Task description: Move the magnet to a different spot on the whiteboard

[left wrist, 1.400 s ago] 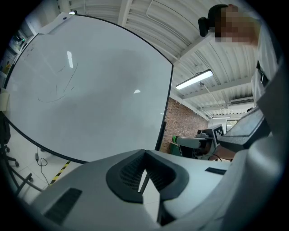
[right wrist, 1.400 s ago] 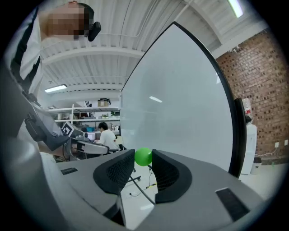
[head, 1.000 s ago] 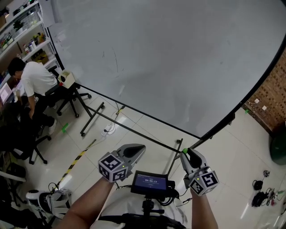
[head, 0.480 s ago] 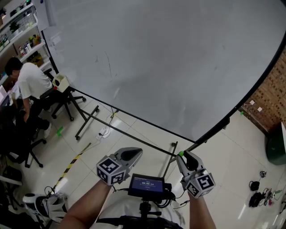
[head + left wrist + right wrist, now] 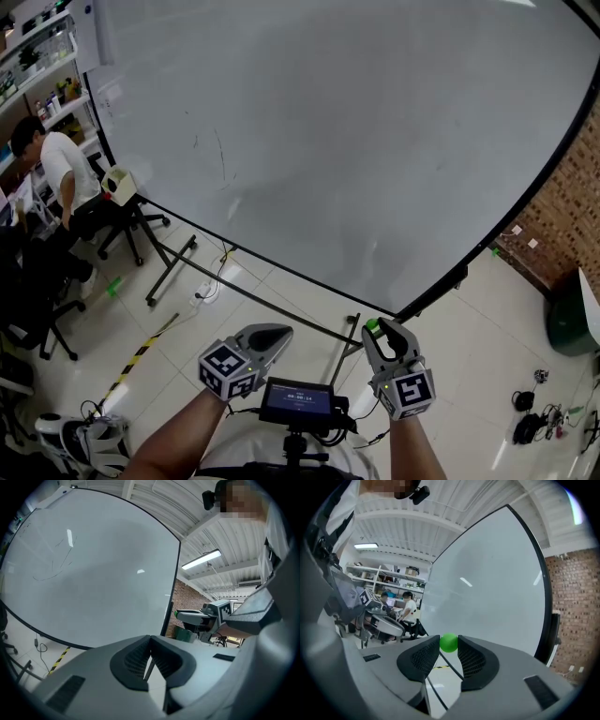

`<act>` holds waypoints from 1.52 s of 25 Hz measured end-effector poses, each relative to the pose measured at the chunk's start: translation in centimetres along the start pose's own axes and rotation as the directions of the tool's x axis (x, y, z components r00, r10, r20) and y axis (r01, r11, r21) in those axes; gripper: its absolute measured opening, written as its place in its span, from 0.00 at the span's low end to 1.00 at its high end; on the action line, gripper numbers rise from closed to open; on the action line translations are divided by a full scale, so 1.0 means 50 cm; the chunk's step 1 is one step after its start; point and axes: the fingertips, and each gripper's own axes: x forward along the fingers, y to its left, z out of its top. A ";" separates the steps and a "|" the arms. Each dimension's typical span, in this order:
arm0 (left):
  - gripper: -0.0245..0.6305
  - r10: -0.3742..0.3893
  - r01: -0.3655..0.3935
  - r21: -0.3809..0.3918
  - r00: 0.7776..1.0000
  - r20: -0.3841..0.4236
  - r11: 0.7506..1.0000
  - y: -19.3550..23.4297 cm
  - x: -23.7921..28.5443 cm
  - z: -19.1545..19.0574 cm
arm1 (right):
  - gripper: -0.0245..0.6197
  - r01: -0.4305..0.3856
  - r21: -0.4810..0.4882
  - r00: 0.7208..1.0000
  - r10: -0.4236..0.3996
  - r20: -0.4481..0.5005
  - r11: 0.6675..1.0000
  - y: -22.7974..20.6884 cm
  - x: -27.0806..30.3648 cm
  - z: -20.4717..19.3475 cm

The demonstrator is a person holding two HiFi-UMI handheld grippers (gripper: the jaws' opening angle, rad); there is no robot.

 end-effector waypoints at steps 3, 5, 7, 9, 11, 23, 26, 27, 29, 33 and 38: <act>0.08 0.001 -0.001 -0.002 1.000 0.005 1.000 -0.004 0.001 -0.003 | 0.28 0.004 -0.081 1.000 -0.005 -0.013 0.997 -0.006 0.007 0.022; 0.08 0.008 -0.008 -0.004 1.000 0.012 1.000 -0.004 -0.004 -0.001 | 0.28 0.003 -0.124 1.000 -0.005 -0.019 0.992 -0.004 0.010 0.036; 0.08 0.017 -0.016 -0.002 1.000 0.019 1.000 -0.005 -0.012 0.003 | 0.28 0.005 -0.163 1.000 -0.008 -0.013 0.987 -0.002 0.007 0.053; 0.08 0.022 -0.022 -0.001 0.999 0.024 1.000 -0.003 -0.018 0.005 | 0.28 0.011 -0.205 1.000 -0.013 -0.009 0.979 -0.003 0.006 0.069; 0.08 0.028 -0.028 -0.003 0.999 0.027 1.000 0.001 -0.022 0.006 | 0.28 0.017 -0.256 1.000 -0.019 -0.006 0.966 -0.007 0.009 0.083; 0.08 0.002 -0.001 -0.018 0.999 0.054 1.000 -0.008 -0.047 0.003 | 0.28 0.062 -0.525 0.995 -0.094 -0.034 0.849 -0.038 0.024 0.140; 0.08 0.022 -0.021 -0.026 0.998 0.062 0.999 0.001 -0.066 0.005 | 0.28 0.069 -0.565 0.995 -0.095 -0.017 0.822 -0.046 0.033 0.136; 0.08 0.029 -0.027 -0.029 0.998 0.064 0.999 0.003 -0.071 0.004 | 0.28 0.076 -0.571 0.995 -0.102 -0.013 0.818 -0.049 0.035 0.137; 0.08 0.036 -0.034 -0.032 0.997 0.068 0.999 0.007 -0.076 0.002 | 0.28 0.100 -0.574 0.992 -0.127 -0.008 0.813 -0.055 0.039 0.151; 0.08 0.037 -0.035 -0.034 0.996 0.081 0.999 0.009 -0.073 0.009 | 0.28 0.115 -0.605 0.989 -0.148 -0.004 0.788 -0.075 0.058 0.164; 0.08 0.042 -0.039 -0.037 0.995 0.095 0.999 0.011 -0.081 0.018 | 0.28 0.123 -0.656 0.983 -0.181 -0.022 0.745 -0.102 0.080 0.173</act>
